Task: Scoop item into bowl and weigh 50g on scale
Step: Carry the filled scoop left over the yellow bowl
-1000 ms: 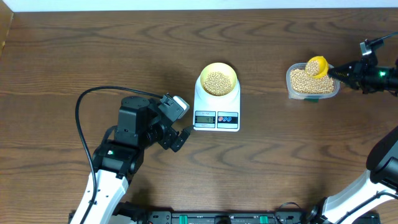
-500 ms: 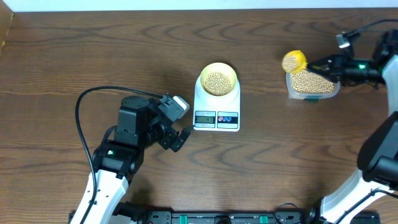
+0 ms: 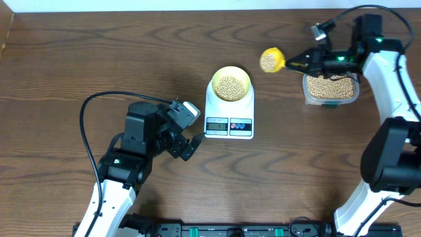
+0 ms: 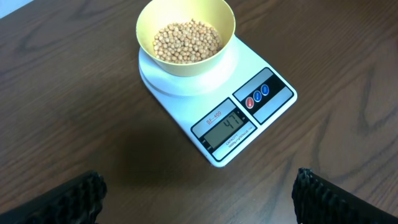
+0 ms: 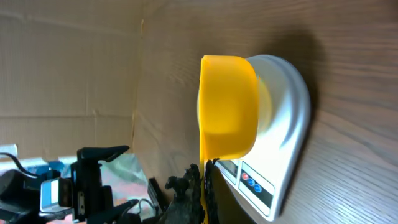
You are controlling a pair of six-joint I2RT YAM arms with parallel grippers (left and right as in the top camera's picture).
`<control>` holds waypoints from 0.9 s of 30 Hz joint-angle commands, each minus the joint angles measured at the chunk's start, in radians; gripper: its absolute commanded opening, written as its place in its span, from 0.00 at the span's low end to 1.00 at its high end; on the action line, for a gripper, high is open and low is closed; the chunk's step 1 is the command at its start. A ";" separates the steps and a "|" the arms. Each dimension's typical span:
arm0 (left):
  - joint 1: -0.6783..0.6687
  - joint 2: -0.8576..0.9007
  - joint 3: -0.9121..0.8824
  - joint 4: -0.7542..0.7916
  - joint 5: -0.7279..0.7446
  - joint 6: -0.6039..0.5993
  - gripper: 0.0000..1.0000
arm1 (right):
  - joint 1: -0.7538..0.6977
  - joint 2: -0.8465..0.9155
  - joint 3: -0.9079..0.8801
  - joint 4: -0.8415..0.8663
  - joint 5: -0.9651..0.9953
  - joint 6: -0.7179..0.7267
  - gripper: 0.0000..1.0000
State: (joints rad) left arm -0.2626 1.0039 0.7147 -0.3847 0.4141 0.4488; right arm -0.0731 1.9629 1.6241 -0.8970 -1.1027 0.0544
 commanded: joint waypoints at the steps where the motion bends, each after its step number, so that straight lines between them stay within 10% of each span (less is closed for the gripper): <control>1: 0.004 -0.005 0.011 0.001 0.013 0.003 0.98 | 0.051 0.006 0.025 0.034 0.014 0.085 0.01; 27: 0.004 -0.005 0.011 0.001 0.013 0.003 0.98 | 0.306 0.006 0.094 0.075 0.327 0.061 0.01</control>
State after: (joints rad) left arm -0.2626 1.0039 0.7147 -0.3847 0.4141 0.4488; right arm 0.2085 1.9636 1.6596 -0.8143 -0.8429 0.1440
